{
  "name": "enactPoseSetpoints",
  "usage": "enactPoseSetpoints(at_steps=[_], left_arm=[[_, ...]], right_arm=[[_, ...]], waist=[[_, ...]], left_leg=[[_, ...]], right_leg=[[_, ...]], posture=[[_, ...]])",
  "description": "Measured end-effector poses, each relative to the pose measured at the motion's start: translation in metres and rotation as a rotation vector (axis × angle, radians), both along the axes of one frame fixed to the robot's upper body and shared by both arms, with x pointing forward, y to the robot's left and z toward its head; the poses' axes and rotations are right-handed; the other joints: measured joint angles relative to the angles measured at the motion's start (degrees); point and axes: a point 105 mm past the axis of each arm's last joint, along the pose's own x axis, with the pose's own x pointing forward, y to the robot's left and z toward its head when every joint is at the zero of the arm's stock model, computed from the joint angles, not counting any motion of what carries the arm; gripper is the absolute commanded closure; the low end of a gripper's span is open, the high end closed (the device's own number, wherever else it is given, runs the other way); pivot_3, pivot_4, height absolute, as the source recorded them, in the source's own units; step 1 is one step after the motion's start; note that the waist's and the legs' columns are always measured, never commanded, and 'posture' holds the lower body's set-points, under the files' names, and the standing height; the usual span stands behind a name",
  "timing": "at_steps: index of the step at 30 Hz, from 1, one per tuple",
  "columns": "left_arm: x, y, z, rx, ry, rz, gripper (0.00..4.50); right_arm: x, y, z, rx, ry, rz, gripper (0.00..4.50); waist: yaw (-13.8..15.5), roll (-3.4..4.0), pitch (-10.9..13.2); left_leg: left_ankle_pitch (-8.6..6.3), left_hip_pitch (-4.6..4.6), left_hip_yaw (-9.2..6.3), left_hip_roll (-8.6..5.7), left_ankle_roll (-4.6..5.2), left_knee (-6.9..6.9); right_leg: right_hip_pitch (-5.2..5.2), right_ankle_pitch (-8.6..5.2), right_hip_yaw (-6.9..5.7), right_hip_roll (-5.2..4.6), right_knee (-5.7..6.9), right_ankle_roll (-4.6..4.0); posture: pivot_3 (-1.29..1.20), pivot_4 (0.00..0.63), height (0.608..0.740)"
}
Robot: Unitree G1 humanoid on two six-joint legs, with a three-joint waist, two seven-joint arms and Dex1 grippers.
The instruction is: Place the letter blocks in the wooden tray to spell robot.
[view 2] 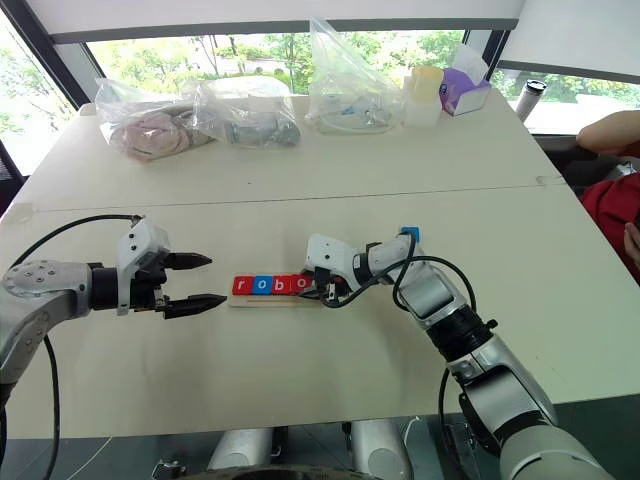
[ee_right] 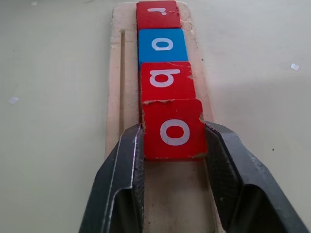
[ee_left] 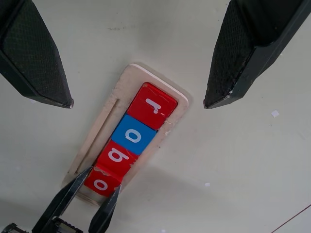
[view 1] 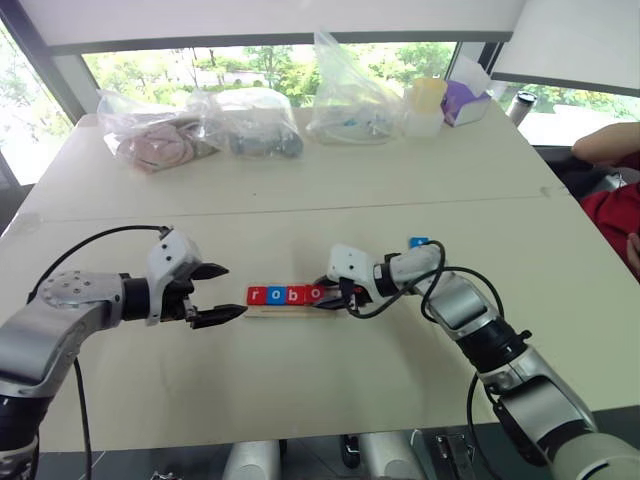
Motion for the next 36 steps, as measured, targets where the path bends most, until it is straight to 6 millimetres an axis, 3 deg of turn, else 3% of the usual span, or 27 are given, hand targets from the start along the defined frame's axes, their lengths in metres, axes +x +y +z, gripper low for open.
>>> enactPoseSetpoints(at_steps=[2, 3, 7, 12, 14, 16, 19, 22, 25, 32, 36], left_arm=[[0.000, -0.001, 0.000, -0.001, -0.003, -0.002, 0.00], [0.000, -0.001, 0.000, -0.001, -0.004, -0.001, 0.00], [0.000, -0.001, 0.000, -0.001, -0.004, 0.001, 0.00], [0.001, -0.001, 0.000, -0.001, -0.007, 0.004, 0.00], [0.001, -0.001, 0.001, -0.002, -0.009, 0.009, 0.00], [0.001, -0.001, 0.001, -0.010, -0.008, 0.012, 0.00], [0.001, -0.008, 0.012, -0.076, -0.029, 0.010, 0.00], [0.005, -0.017, 0.024, -0.111, -0.075, -0.001, 0.00], [0.010, -0.025, 0.028, -0.144, -0.088, -0.016, 0.00], [0.016, -0.030, 0.019, -0.142, -0.057, -0.036, 0.00], [0.019, -0.030, 0.019, -0.136, -0.063, -0.037, 0.00]], right_arm=[[0.001, 0.001, 0.000, 0.005, -0.002, -0.002, 0.31], [0.001, 0.001, 0.001, 0.007, -0.004, -0.005, 0.06], [0.007, 0.004, 0.009, 0.050, 0.006, -0.043, 0.06], [0.022, 0.000, 0.042, 0.176, -0.016, -0.150, 0.06], [0.034, -0.016, 0.061, 0.246, -0.031, -0.281, 0.06], [0.039, -0.024, 0.066, 0.262, -0.041, -0.344, 0.06], [0.055, -0.060, 0.078, 0.321, -0.058, -0.687, 0.06], [0.051, -0.102, 0.068, 0.326, -0.086, -1.099, 0.06], [0.035, -0.118, 0.033, 0.266, -0.037, -1.359, 0.06], [0.035, -0.131, 0.031, 0.251, -0.108, -1.519, 0.06], [0.039, -0.125, 0.014, 0.254, -0.033, -1.536, 0.06]], waist=[[0.0, 0.00, 0.0], [0.0, 0.00, 0.0], [0.0, 0.01, 0.0], [0.1, 0.01, 0.0], [0.3, 0.00, 0.0], [0.2, 0.00, 0.0], [0.3, 0.00, 0.0], [0.5, 0.02, 0.0], [-0.2, 0.10, 0.0], [-1.5, 0.13, 0.0], [-1.5, 0.13, 0.0]], left_leg=[[0.00, 0.00, 0.00, 0.00, 0.00, 0.00], [0.00, 0.00, 0.00, 0.00, 0.00, 0.00], [0.00, -0.01, 0.00, 0.00, 0.00, 0.00], [0.00, -0.02, -0.01, 0.01, 0.00, 0.00], [0.00, -0.04, -0.03, -0.01, 0.00, 0.00], [0.00, -0.05, -0.01, -0.01, 0.00, 0.00], [0.00, -0.08, -0.05, 0.00, -0.01, 0.00], [-0.01, -0.08, -0.13, -0.01, -0.02, -0.02], [0.00, -0.05, -0.01, 0.00, -0.02, -0.03], [0.00, -0.01, 0.02, 0.00, -0.02, -0.01], [0.00, -0.03, 0.00, 0.01, -0.02, -0.03]], right_leg=[[0.00, 0.00, 0.00, 0.00, 0.00, 0.00], [0.00, 0.00, 0.00, 0.00, 0.00, 0.00], [0.00, 0.00, 0.00, 0.00, 0.00, -0.01], [0.00, 0.01, 0.00, -0.01, 0.00, 0.00], [0.00, 0.01, 0.00, -0.05, -0.01, 0.01], [0.00, 0.00, 0.00, -0.06, -0.02, -0.01], [-0.02, 0.01, 0.01, -0.07, -0.01, 0.00], [-0.02, 0.02, 0.00, -0.06, -0.01, 0.02], [-0.05, 0.00, 0.04, 0.00, -0.01, -0.06], [-0.03, -0.08, 0.07, 0.04, -0.01, 0.03], [-0.04, -0.03, 0.07, 0.05, -0.02, 0.06]], posture=[[0.00, 0.150, 0.740], [0.00, 0.150, 0.740], [0.00, 0.150, 0.740], [0.00, 0.150, 0.740], [0.00, 0.150, 0.740], [0.00, 0.150, 0.740], [0.00, 0.150, 0.740], [0.00, 0.150, 0.740], [0.00, 0.150, 0.740], [0.00, 0.150, 0.740], [0.00, 0.150, 0.740]])
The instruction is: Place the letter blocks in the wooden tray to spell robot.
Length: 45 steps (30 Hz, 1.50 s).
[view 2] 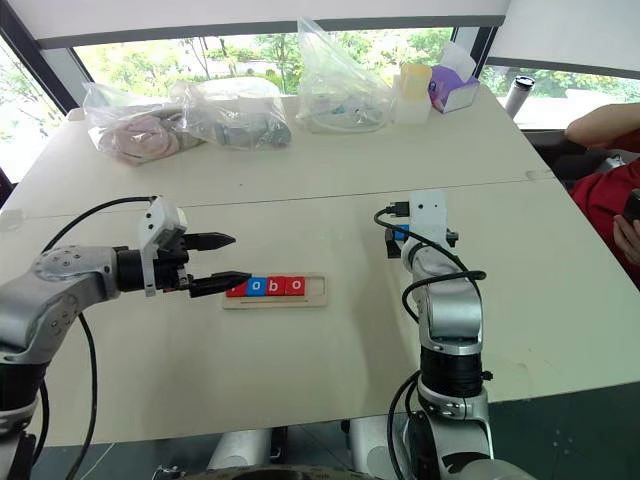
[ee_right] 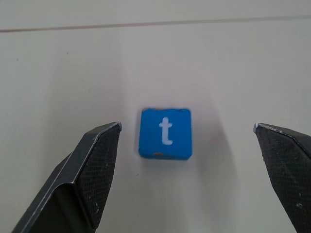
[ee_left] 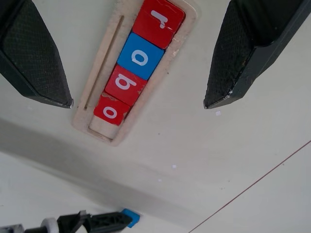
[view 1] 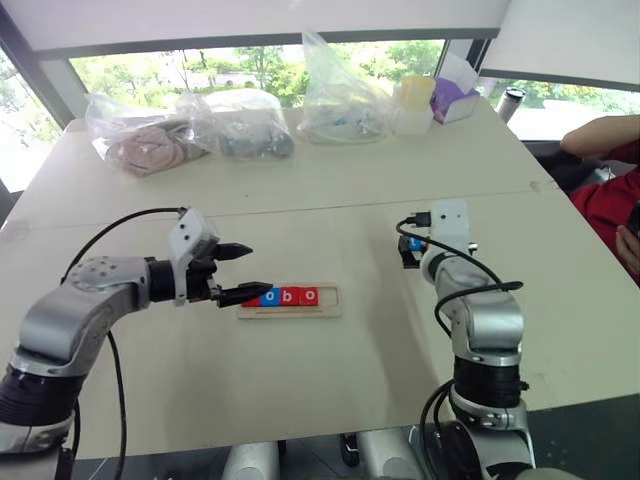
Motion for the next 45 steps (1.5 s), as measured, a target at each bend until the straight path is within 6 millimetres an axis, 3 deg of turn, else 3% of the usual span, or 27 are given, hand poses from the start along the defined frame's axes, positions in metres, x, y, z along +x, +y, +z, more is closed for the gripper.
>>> enactPoseSetpoints(at_steps=[7, 10, 14, 15, 22, 28, 32, 34, 36, 39, 45], left_arm=[[0.000, 0.000, -0.001, 0.009, 0.001, -0.003, 0.00], [0.000, 0.000, -0.001, 0.010, 0.001, -0.005, 0.00], [-0.002, -0.001, -0.003, 0.011, 0.007, -0.007, 0.00], [-0.003, 0.000, -0.005, 0.011, 0.012, -0.005, 0.00], [-0.003, -0.001, -0.005, 0.009, 0.010, -0.002, 0.00], [-0.003, -0.002, -0.005, 0.011, 0.010, -0.015, 0.00], [0.000, -0.004, -0.009, 0.019, 0.022, -0.026, 0.00], [0.002, -0.004, -0.009, 0.022, 0.017, -0.033, 0.00], [0.003, -0.003, -0.011, 0.030, 0.021, -0.037, 0.00], [0.005, -0.006, -0.013, 0.029, 0.023, -0.048, 0.00], [0.006, -0.006, -0.012, 0.038, 0.014, -0.054, 0.00]], right_arm=[[0.009, 0.008, -0.010, 0.019, -0.004, 0.029, 0.06], [0.015, 0.007, -0.011, 0.009, -0.024, 0.033, 0.90], [0.017, 0.010, -0.011, 0.000, -0.036, 0.049, 3.03], [0.017, 0.009, -0.011, -0.004, -0.037, 0.048, 3.32], [0.008, 0.004, -0.008, -0.007, -0.024, 0.018, 3.31], [-0.035, 0.001, 0.019, 0.033, -0.005, 0.006, 3.31], [-0.064, 0.010, 0.011, 0.106, 0.093, 0.046, 3.31], [-0.077, 0.015, -0.003, 0.184, 0.147, 0.067, 3.31], [-0.083, 0.015, -0.013, 0.217, 0.183, 0.057, 3.31], [-0.083, 0.016, -0.012, 0.225, 0.181, 0.056, 3.31], [-0.081, 0.025, -0.011, 0.265, 0.176, 0.098, 0.38]], waist=[[-0.1, -0.02, 0.0], [-0.1, -0.03, 0.0], [0.1, -0.03, 0.0], [0.2, -0.04, 0.0], [0.2, -0.02, 0.0], [0.1, 0.00, 0.0], [0.1, -0.01, 0.0], [0.1, -0.01, 0.0], [0.1, 0.04, 0.0], [0.0, 0.02, 0.0], [0.0, 0.00, 0.0]], left_leg=[[0.00, 0.03, 0.02, -0.01, 0.00, 0.00], [0.00, 0.06, 0.01, 0.00, 0.00, 0.00], [0.00, 0.03, -0.01, -0.01, 0.00, 0.00], [0.00, 0.02, -0.01, -0.01, 0.00, 0.00], [0.00, -0.04, -0.04, -0.01, 0.00, 0.00], [-0.01, -0.03, -0.06, 0.01, 0.01, -0.06], [-0.01, -0.02, -0.11, 0.02, 0.01, -0.06], [-0.01, -0.02, -0.10, 0.02, 0.01, -0.06], [-0.01, -0.03, -0.06, 0.01, 0.01, -0.06], [-0.01, -0.04, -0.03, 0.01, 0.01, -0.06], [-0.01, -0.02, -0.05, 0.02, 0.00, -0.20]], right_leg=[[0.03, -0.05, 0.01, -0.03, -0.03, -0.01], [0.04, -0.05, 0.01, -0.02, -0.01, -0.01], [0.05, -0.06, 0.01, -0.03, -0.02, 0.00], [0.06, -0.06, 0.00, -0.04, -0.03, 0.00], [0.01, -0.08, 0.00, -0.05, -0.05, 0.03], [-0.02, -0.14, -0.01, -0.05, -0.06, 0.10], [-0.01, -0.16, -0.05, -0.04, -0.05, 0.08], [-0.01, -0.16, -0.04, -0.04, -0.08, 0.08], [-0.02, -0.16, -0.02, -0.08, -0.10, 0.09], [-0.02, -0.16, 0.00, -0.10, -0.17, 0.09], [-0.02, -0.16, -0.02, -0.08, -0.24, 0.09]], posture=[[0.00, 0.150, 0.740], [0.00, 0.150, 0.740], [0.00, 0.150, 0.740], [0.00, 0.150, 0.740], [0.00, 0.150, 0.740], [0.00, 0.150, 0.740], [0.00, 0.150, 0.740], [0.00, 0.150, 0.740], [0.00, 0.150, 0.740], [0.00, 0.150, 0.740], [0.00, 0.150, 0.740]])
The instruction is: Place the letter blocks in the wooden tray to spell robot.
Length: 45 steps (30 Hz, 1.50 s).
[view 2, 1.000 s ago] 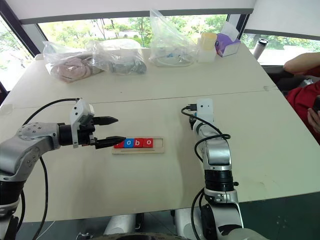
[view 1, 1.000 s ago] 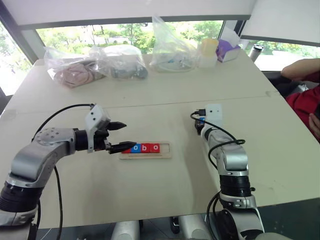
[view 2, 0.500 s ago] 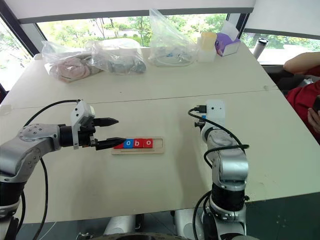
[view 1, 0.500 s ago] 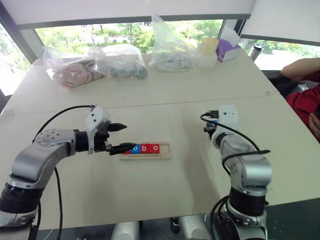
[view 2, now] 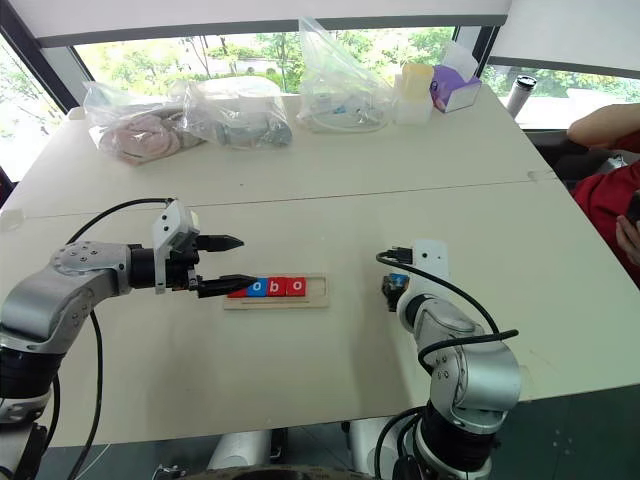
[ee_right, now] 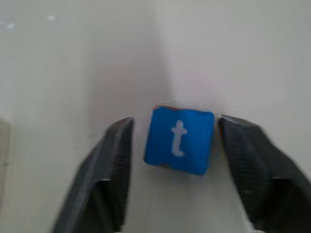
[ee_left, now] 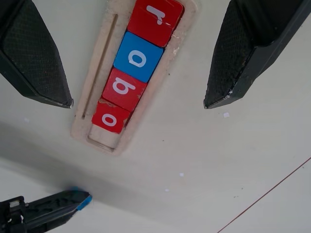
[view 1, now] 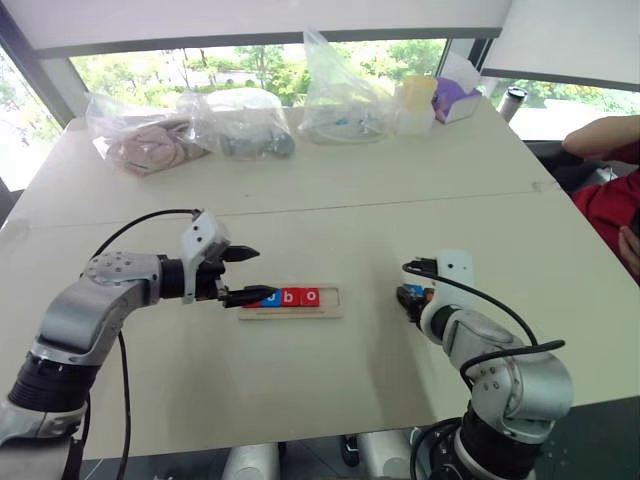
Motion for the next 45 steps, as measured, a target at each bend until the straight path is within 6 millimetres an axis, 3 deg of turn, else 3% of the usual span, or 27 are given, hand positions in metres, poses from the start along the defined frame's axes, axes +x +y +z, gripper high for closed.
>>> enactPoseSetpoints(at_steps=[1, 6, 11, 14, 16, 19, 22, 27, 35, 41, 44, 45], left_arm=[[0.000, 0.000, 0.000, 0.002, 0.000, 0.002, 0.00], [-0.001, 0.003, -0.002, 0.003, 0.008, 0.006, 0.00], [-0.003, 0.004, 0.005, 0.011, 0.008, -0.022, 0.00], [-0.007, 0.006, 0.011, 0.032, 0.017, -0.063, 0.00], [-0.011, 0.004, 0.015, 0.044, 0.014, -0.104, 0.00], [-0.014, 0.002, 0.020, 0.051, 0.006, -0.136, 0.00], [-0.016, 0.001, 0.022, 0.055, 0.005, -0.149, 0.00], [-0.024, 0.004, 0.015, 0.062, 0.039, -0.135, 0.00], [-0.039, 0.009, 0.012, 0.056, 0.054, -0.073, 0.00], [-0.039, 0.011, 0.011, 0.060, 0.050, -0.047, 0.00], [-0.038, 0.011, 0.011, 0.061, 0.047, -0.046, 0.00], [-0.038, 0.012, 0.011, 0.062, 0.046, -0.045, 0.00]], right_arm=[[0.002, 0.003, 0.002, 0.013, -0.006, 0.013, 0.04], [0.012, 0.009, 0.019, 0.018, -0.064, 0.141, 0.04], [0.035, -0.022, 0.088, -0.162, -0.219, 0.379, 0.04], [0.024, -0.028, 0.102, -0.196, -0.249, 0.621, 0.04], [0.013, -0.032, 0.092, -0.222, -0.256, 0.814, 0.04], [0.003, -0.040, 0.067, -0.222, -0.216, 1.036, 0.04], [0.008, -0.053, 0.048, -0.319, -0.206, 1.173, 0.04], [0.008, -0.058, 0.024, -0.442, -0.190, 1.402, 0.04], [0.027, -0.055, 0.002, -0.523, -0.218, 1.548, 0.04], [0.041, -0.050, 0.003, -0.541, -0.273, 1.564, 0.04], [0.046, -0.049, 0.001, -0.524, -0.261, 1.584, 0.85], [0.046, -0.049, 0.000, -0.512, -0.253, 1.589, 1.36]], waist=[[0.0, 0.00, 0.0], [0.0, 0.07, 0.1], [0.3, 0.12, 0.1], [0.3, 0.00, 0.1], [0.3, 0.00, 0.1], [0.1, 0.00, 0.1], [0.0, 0.01, 0.1], [0.1, 0.00, 0.1], [0.2, 0.02, 0.1], [0.2, 0.02, 0.1], [0.1, 0.01, 0.1], [0.1, 0.01, 0.1]], left_leg=[[0.00, 0.00, 0.01, 0.00, 0.00, 0.00], [0.00, -0.04, 0.02, -0.01, 0.00, -0.03], [0.00, -0.12, 0.00, -0.09, 0.01, -0.13], [-0.08, -0.06, 0.01, -0.10, 0.15, -0.58], [-0.32, -0.08, 0.03, -0.10, 0.57, -0.58], [-0.47, -0.07, 0.20, -0.09, 0.81, -0.57], [-0.47, -0.03, 0.33, -0.08, 0.81, -0.52], [-0.43, 0.00, 0.27, -0.08, 0.74, -0.39], [-0.37, 0.05, 0.27, -0.04, 0.65, -0.23], [-0.37, 0.07, 0.26, -0.03, 0.64, 0.02], [-0.37, 0.18, 0.25, -0.01, 0.64, 0.18], [-0.37, 0.21, 0.23, -0.01, 0.64, 0.22]], right_leg=[[0.00, 0.00, 0.00, 0.00, -0.01, 0.00], [-0.02, 0.00, 0.00, -0.03, -0.10, 0.01], [0.10, 0.04, -0.04, -0.06, -0.50, 0.06], [0.15, -0.01, -0.06, -0.01, -0.76, 0.23], [0.15, -0.11, -0.05, 0.01, -0.76, 0.58], [0.10, -0.08, 0.09, -0.02, -0.75, 0.45], [0.08, -0.07, 0.16, -0.05, -0.74, 0.45], [0.11, -0.12, 0.15, -0.01, -0.64, 0.53], [0.19, 0.06, 0.14, 0.00, -0.59, 0.22], [0.32, 0.16, 0.13, 0.00, -0.53, 0.10], [0.49, 0.15, 0.12, 0.01, -0.53, -0.04], [0.56, 0.16, 0.10, 0.01, -0.53, -0.04]], posture=[[0.00, 0.150, 0.740], [0.00, 0.150, 0.740], [0.00, 0.150, 0.740], [0.00, 0.150, 0.740], [0.00, 0.150, 0.740], [0.00, 0.150, 0.740], [0.00, 0.150, 0.740], [0.00, 0.150, 0.740], [0.00, 0.150, 0.740], [0.00, 0.150, 0.740], [0.00, 0.150, 0.740], [0.00, 0.150, 0.740]])
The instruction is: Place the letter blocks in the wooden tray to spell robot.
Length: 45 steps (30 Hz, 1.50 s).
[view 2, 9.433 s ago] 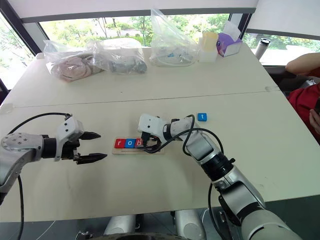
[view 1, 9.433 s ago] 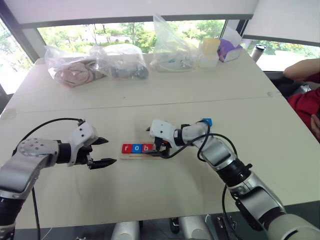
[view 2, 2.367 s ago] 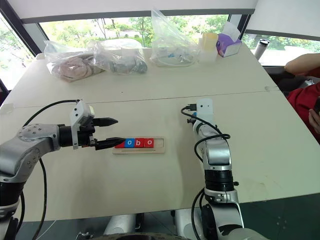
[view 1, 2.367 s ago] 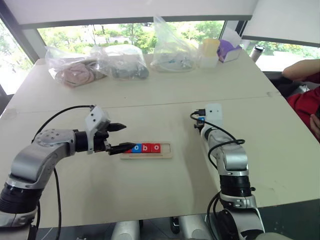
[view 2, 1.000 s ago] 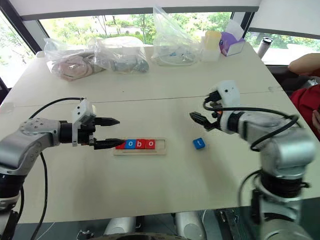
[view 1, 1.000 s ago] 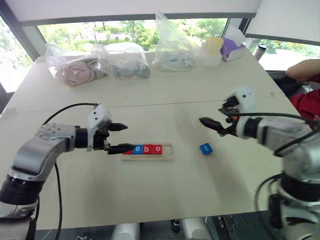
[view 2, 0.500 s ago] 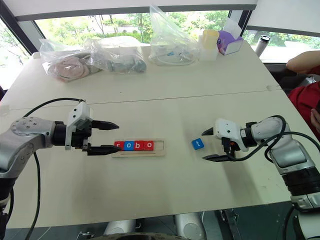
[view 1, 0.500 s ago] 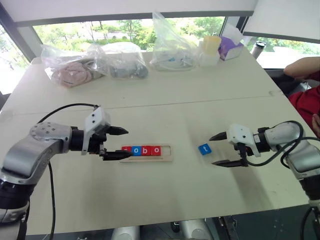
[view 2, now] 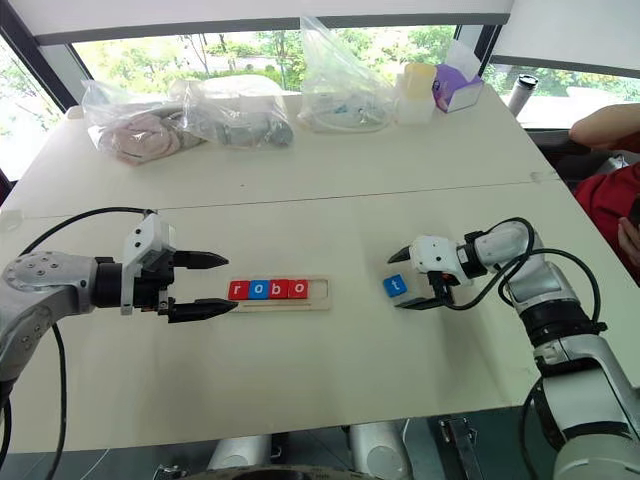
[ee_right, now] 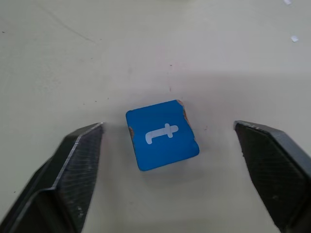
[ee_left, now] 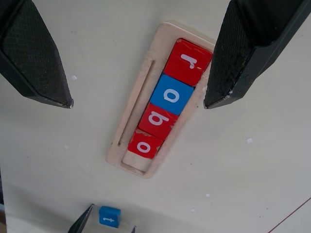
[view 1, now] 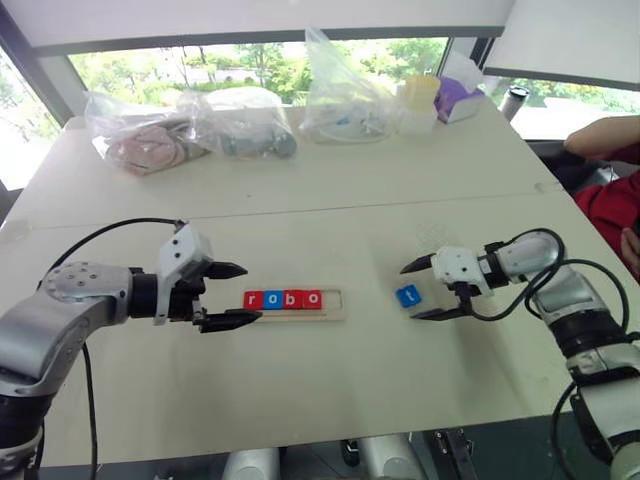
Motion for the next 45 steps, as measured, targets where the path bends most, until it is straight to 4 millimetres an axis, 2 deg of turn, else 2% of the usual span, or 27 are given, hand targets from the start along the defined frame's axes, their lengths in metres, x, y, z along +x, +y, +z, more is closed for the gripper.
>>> enactPoseSetpoints(at_steps=[4, 7, 9, 11, 14, 17, 19, 29, 38, 45], left_arm=[[-0.001, 0.001, -0.002, 0.002, 0.004, 0.004, 0.00], [-0.001, 0.003, -0.005, 0.002, 0.012, 0.012, 0.00], [-0.001, 0.003, -0.005, 0.002, 0.007, 0.014, 0.00], [-0.001, 0.003, -0.005, 0.002, 0.006, 0.014, 0.00], [-0.001, 0.004, -0.005, 0.003, 0.009, 0.015, 0.00], [-0.001, 0.004, -0.006, 0.003, 0.009, 0.016, 0.00], [0.000, 0.004, -0.005, 0.003, 0.009, 0.016, 0.00], [0.000, 0.003, -0.007, -0.001, 0.007, 0.026, 0.00], [0.000, 0.005, -0.013, 0.017, 0.010, 0.046, 0.00], [-0.001, 0.006, -0.015, 0.018, 0.014, 0.052, 0.00]], right_arm=[[-0.004, -0.002, -0.003, 0.006, 0.072, -0.002, 3.31], [-0.002, 0.003, -0.002, 0.050, 0.109, -0.053, 3.35], [0.001, 0.014, 0.005, 0.122, 0.123, -0.097, 3.35], [0.001, 0.031, 0.018, 0.168, 0.114, -0.118, 3.35], [-0.008, 0.066, 0.034, 0.212, 0.101, -0.085, 3.35], [-0.011, 0.092, 0.034, 0.219, 0.079, -0.075, 3.35], [-0.011, 0.100, 0.028, 0.209, 0.090, -0.089, 3.35], [-0.016, 0.119, 0.018, 0.170, 0.089, -0.037, 3.35], [-0.014, 0.125, 0.005, 0.115, 0.055, -0.022, 3.35], [-0.011, 0.126, 0.004, 0.105, 0.040, -0.029, 3.35]], waist=[[0.1, 0.01, 0.0], [0.1, 0.02, 0.0], [0.0, 0.03, 0.0], [0.1, 0.06, 0.0], [0.1, 0.06, 0.0], [0.2, 0.06, 0.0], [0.3, 0.06, 0.0], [0.3, 0.05, 0.0], [0.2, 0.05, 0.0], [0.2, 0.04, 0.0]], left_leg=[[0.00, 0.08, 0.00, -0.01, 0.00, 0.10], [0.00, 0.10, 0.00, 0.00, 0.00, 0.10], [0.00, 0.09, -0.02, 0.02, 0.00, 0.10], [0.00, -0.03, -0.06, 0.03, 0.00, 0.10], [0.00, -0.12, -0.18, 0.04, 0.00, 0.09], [0.00, -0.12, -0.15, 0.02, -0.01, 0.09], [0.02, -0.14, -0.12, -0.02, -0.04, 0.10], [0.03, -0.17, -0.08, -0.02, -0.05, 0.12], [0.03, -0.17, -0.08, -0.02, -0.05, 0.12], [0.03, -0.16, -0.08, -0.02, -0.05, 0.12]], right_leg=[[0.13, 0.04, 0.00, -0.03, 0.00, 0.00], [0.14, 0.05, 0.00, -0.03, 0.02, 0.01], [0.10, 0.06, 0.00, -0.01, 0.06, 0.01], [-0.07, 0.12, 0.00, -0.01, 0.17, 0.10], [-0.16, 0.12, -0.06, 0.01, 0.22, 0.13], [-0.17, 0.07, -0.08, 0.02, 0.22, 0.04], [-0.17, 0.06, -0.06, -0.02, 0.22, 0.02], [-0.18, 0.09, -0.05, -0.03, 0.15, 0.08], [-0.18, 0.11, -0.05, -0.03, 0.15, 0.09], [-0.17, 0.11, -0.05, -0.03, 0.15, 0.09]], posture=[[0.00, 0.150, 0.740], [0.00, 0.150, 0.740], [0.00, 0.150, 0.740], [0.00, 0.150, 0.740], [0.00, 0.150, 0.740], [0.00, 0.150, 0.740], [0.00, 0.150, 0.740], [0.00, 0.150, 0.740], [0.00, 0.150, 0.740], [0.00, 0.150, 0.740]])
